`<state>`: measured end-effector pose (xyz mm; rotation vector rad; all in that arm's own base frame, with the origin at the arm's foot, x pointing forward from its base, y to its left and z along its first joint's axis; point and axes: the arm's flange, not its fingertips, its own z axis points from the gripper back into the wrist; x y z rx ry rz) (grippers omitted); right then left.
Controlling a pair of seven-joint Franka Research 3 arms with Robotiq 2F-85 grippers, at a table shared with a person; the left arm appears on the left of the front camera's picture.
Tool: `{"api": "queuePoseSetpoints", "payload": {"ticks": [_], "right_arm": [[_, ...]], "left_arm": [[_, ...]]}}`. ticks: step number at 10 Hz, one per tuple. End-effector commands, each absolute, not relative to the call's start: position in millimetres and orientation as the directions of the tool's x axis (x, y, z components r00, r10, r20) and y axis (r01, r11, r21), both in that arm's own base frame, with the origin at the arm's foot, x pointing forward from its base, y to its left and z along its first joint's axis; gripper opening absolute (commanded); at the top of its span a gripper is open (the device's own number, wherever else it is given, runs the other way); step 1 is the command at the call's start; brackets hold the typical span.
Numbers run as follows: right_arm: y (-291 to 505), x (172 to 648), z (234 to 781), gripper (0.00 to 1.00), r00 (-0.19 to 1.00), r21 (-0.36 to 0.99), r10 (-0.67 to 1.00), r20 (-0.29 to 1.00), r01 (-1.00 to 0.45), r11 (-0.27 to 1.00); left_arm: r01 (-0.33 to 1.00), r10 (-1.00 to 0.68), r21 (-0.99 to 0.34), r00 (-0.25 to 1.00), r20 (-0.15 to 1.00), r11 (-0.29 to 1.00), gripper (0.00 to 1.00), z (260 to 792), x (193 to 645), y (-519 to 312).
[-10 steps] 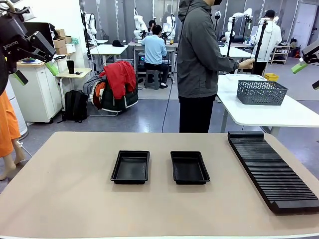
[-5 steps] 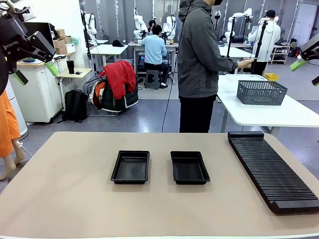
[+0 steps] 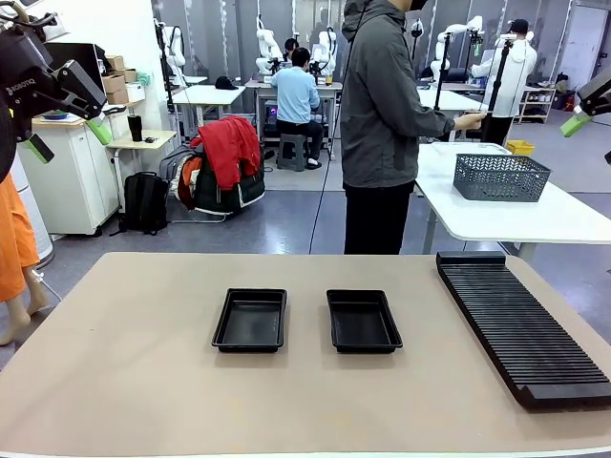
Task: Inspect and transfer BCBs to ESD trays.
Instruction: Pick up the Blank PCB from the PCB Rack and place it in the left ESD tray.
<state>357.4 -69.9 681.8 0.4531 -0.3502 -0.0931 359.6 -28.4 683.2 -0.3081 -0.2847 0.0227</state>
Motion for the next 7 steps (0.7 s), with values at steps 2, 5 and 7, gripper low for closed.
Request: {"api": "queuePoseSetpoints", "payload": {"ticks": [2,5,7], "right_arm": [[-62.4,356.4,684.0,1.0,0.954,0.419,-0.149,0.261,0.027,0.908],[-59.0,356.0,685.3,1.0,0.952,0.415,-0.132,0.275,0.006,0.91],[-56.0,354.9,687.0,1.0,0.954,0.42,-0.116,0.275,-0.011,0.907]], "left_arm": [[0.021,0.067,-0.305,0.959,0.276,0.952,1.0,683.5,360.0,-27.6],[0.021,0.067,-0.305,0.959,0.276,0.952,1.0,683.5,360.0,-27.6],[0.021,0.067,-0.305,0.959,0.276,0.952,1.0,683.5,360.0,-27.6]]}}
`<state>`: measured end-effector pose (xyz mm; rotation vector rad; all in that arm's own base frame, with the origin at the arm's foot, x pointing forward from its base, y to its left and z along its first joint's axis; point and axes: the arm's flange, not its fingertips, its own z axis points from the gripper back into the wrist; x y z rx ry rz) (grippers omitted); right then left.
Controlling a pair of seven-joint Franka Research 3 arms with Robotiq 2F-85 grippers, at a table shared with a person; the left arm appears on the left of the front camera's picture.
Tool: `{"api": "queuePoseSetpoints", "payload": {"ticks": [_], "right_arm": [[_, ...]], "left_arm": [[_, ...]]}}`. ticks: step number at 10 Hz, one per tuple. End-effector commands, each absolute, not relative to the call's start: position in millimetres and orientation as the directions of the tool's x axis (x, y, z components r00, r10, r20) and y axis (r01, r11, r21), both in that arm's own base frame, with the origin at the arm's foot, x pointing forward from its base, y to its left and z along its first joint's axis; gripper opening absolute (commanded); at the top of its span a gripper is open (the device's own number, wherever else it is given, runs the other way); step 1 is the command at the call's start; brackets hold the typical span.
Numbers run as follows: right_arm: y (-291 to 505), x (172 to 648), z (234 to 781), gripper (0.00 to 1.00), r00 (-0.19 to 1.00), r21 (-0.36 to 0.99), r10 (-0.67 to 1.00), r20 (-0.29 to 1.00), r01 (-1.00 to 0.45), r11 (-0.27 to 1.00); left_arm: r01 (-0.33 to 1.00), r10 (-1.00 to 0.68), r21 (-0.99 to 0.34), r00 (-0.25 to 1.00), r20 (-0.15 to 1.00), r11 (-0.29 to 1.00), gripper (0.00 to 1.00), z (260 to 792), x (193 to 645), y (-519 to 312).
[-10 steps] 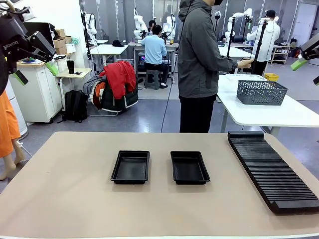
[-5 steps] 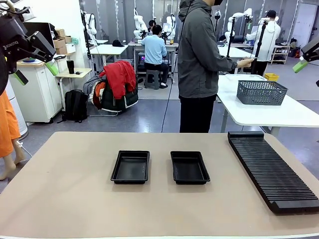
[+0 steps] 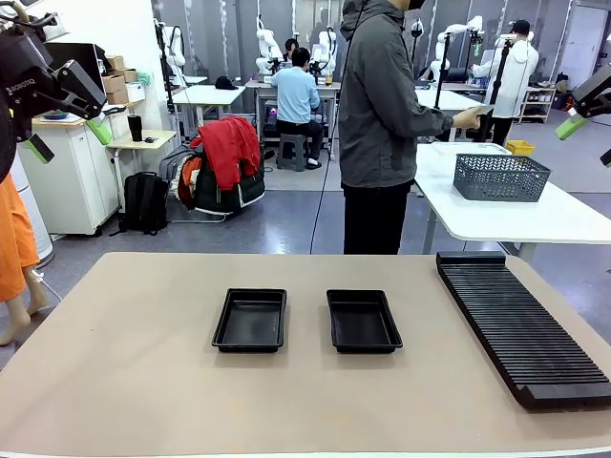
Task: Inspect and transfer BCBs to ESD trays.
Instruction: Pick up the Blank PCB from the PCB Rack and place it in the left ESD tray.
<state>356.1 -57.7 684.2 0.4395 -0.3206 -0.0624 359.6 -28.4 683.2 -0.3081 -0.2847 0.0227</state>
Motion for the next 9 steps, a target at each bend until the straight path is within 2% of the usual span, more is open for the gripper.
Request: {"api": "queuePoseSetpoints", "payload": {"ticks": [1,9], "right_arm": [[-55.9,355.1,687.4,1.0,0.953,0.421,-0.122,0.276,-0.006,0.907],[-58.0,355.5,686.0,1.0,0.947,0.428,-0.128,0.294,-0.01,0.904]], "left_arm": [[0.021,0.067,-0.305,0.959,0.276,0.952,1.0,683.5,360.0,-27.6],[0.021,0.067,-0.305,0.959,0.276,0.952,1.0,683.5,360.0,-27.6]]}}
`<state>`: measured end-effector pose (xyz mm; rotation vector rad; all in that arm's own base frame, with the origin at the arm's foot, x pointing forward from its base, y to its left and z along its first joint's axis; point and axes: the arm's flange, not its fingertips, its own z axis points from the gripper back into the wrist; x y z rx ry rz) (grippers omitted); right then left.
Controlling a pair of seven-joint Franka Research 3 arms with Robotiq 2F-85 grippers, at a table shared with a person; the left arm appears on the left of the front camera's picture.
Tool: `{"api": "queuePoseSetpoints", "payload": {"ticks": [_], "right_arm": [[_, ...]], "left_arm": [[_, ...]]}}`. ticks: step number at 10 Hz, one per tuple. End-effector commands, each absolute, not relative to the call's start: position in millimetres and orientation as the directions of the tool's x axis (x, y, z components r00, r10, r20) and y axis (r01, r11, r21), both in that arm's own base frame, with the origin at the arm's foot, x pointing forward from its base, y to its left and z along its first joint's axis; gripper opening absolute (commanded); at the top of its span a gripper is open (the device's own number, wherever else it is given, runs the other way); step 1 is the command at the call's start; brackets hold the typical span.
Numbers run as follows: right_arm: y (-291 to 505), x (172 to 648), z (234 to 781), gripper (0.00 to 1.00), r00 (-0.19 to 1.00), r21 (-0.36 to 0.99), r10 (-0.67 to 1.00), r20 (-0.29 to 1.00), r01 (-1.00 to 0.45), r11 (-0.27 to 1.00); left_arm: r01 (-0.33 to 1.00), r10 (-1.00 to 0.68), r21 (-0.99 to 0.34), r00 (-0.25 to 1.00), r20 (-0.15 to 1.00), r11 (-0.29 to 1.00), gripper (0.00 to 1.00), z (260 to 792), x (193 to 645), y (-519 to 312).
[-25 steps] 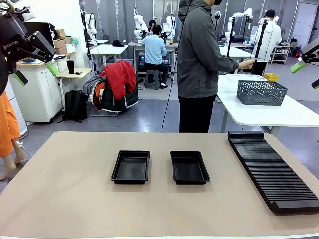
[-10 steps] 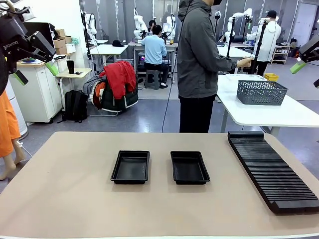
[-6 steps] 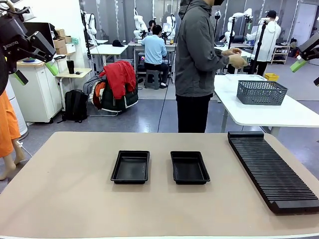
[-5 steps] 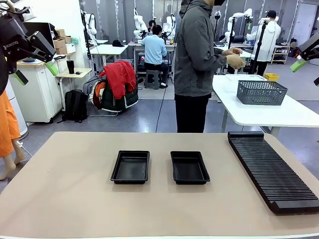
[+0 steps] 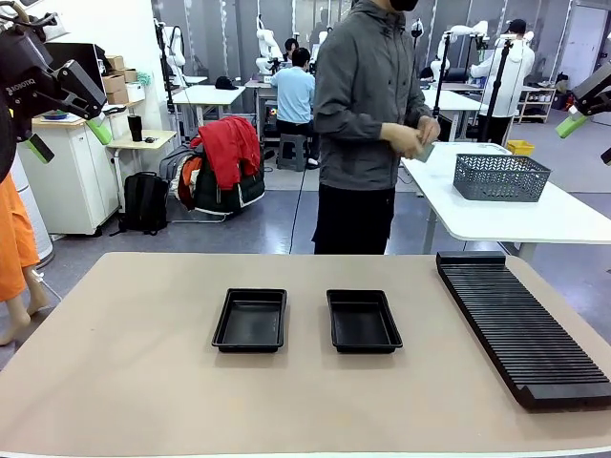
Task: Inspect and transfer BCBs to ESD trays.
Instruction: Pick up the Blank PCB from the PCB Rack and place it in the left ESD tray.
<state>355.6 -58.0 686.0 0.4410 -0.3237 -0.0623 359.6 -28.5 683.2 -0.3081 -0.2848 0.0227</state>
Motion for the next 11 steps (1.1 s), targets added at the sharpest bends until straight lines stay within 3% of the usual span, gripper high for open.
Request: {"api": "queuePoseSetpoints", "payload": {"ticks": [1,11], "right_arm": [[-58.0,355.5,686.0,1.0,0.947,0.428,-0.128,0.294,-0.01,0.904],[-58.0,355.5,686.0,1.0,0.947,0.428,-0.128,0.294,-0.01,0.904]], "left_arm": [[0.021,0.067,-0.305,0.959,0.276,0.952,1.0,683.5,360.0,-27.6],[0.021,0.067,-0.305,0.959,0.276,0.952,1.0,683.5,360.0,-27.6]]}}
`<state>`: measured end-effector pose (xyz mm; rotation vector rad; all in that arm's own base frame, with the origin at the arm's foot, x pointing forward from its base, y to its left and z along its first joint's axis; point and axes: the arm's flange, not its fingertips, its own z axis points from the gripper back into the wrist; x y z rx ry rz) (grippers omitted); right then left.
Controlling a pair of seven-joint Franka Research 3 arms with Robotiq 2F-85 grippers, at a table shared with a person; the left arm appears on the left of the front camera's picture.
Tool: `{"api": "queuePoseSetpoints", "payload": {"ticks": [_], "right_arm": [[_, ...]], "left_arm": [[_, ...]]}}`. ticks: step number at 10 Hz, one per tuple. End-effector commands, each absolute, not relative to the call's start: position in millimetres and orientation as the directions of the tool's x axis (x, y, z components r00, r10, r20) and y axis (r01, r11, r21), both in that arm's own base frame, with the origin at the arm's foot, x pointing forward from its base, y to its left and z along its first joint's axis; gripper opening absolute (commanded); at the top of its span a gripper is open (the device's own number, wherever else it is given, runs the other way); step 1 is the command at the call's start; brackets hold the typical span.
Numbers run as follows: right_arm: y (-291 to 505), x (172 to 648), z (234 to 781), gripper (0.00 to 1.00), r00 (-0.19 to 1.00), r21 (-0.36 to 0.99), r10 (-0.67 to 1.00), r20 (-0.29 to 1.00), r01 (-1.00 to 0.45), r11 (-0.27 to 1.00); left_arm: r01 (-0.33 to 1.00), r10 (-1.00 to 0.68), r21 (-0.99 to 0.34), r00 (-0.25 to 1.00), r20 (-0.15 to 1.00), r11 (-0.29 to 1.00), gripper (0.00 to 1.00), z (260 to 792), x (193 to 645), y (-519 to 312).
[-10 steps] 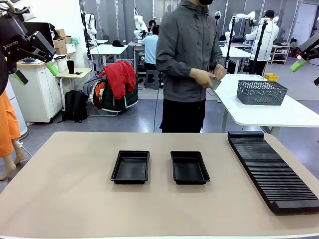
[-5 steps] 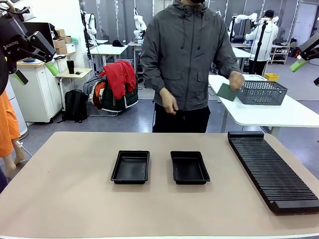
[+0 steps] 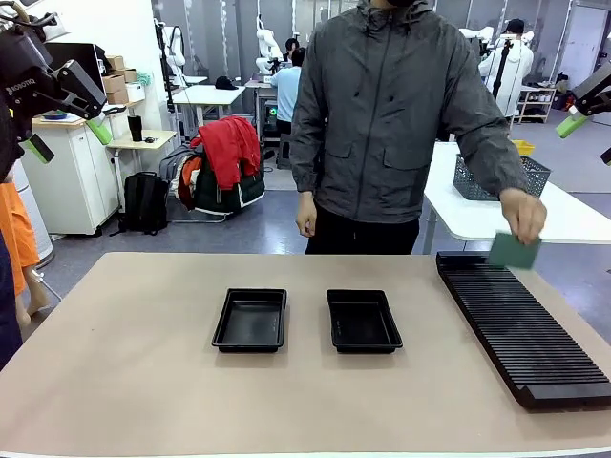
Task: Inspect and transfer BCBs to ESD trays.
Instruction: Pick up the Blank PCB from the PCB Rack and place it in the left ESD tray.
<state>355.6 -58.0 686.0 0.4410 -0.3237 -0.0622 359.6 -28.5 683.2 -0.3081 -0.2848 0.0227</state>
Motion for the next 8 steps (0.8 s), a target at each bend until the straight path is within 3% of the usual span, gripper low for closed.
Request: {"api": "queuePoseSetpoints", "payload": {"ticks": [1,8], "right_arm": [[-58.0,355.5,686.0,1.0,0.947,0.428,-0.128,0.294,-0.01,0.904],[-58.0,355.5,686.0,1.0,0.947,0.428,-0.128,0.294,-0.01,0.904]], "left_arm": [[0.021,0.067,-0.305,0.959,0.276,0.952,1.0,683.5,360.0,-27.6],[0.021,0.067,-0.305,0.959,0.276,0.952,1.0,683.5,360.0,-27.6]]}}
